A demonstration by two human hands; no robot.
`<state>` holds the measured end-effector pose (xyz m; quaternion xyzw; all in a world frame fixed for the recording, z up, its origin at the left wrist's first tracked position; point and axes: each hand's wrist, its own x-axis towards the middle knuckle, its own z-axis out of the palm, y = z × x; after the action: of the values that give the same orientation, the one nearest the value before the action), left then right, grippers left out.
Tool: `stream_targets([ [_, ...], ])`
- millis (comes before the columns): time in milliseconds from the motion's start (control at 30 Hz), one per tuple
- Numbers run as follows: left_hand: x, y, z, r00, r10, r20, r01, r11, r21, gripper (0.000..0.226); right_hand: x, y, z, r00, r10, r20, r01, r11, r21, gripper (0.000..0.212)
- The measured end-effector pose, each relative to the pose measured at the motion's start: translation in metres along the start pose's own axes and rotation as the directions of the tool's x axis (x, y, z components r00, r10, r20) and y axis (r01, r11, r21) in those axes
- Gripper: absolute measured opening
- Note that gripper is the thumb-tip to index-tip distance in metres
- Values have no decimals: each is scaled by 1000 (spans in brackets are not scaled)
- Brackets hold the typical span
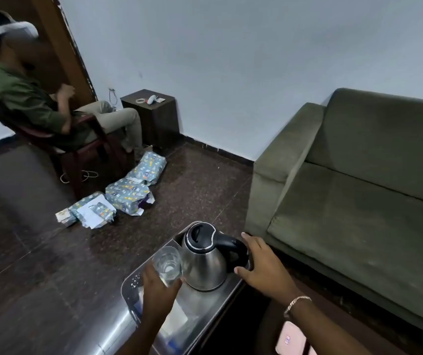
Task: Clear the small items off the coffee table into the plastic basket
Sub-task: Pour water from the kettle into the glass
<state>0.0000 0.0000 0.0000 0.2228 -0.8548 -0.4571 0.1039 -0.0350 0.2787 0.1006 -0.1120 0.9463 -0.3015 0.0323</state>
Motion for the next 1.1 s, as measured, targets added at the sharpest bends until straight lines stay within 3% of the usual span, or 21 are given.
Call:
stream_targets([
  [233,28,-9,14,999,-31,-34,27,993,-114,85,41,19,14,986,100,136,-132,959,249,34],
  [367,37,-20,23,997,37,-63,-43,996,-83,81,68,19,16,939,29,341,-167,909,383,24],
  [467,39,-27,25,997,42,-58,-48,994,-98,76,77,19,23,910,-1,415,-209,863,460,18],
  [800,38,-18,14,996,89,-27,-91,993,-80,73,60,19,32,961,66,267,-194,850,490,22],
  [967,34,8,3,987,155,42,-154,988,-20,75,43,22,5,973,66,221,-174,841,513,17],
  [1100,22,39,-1,975,199,103,-193,979,-67,77,25,24,-37,982,71,172,-156,820,551,11],
])
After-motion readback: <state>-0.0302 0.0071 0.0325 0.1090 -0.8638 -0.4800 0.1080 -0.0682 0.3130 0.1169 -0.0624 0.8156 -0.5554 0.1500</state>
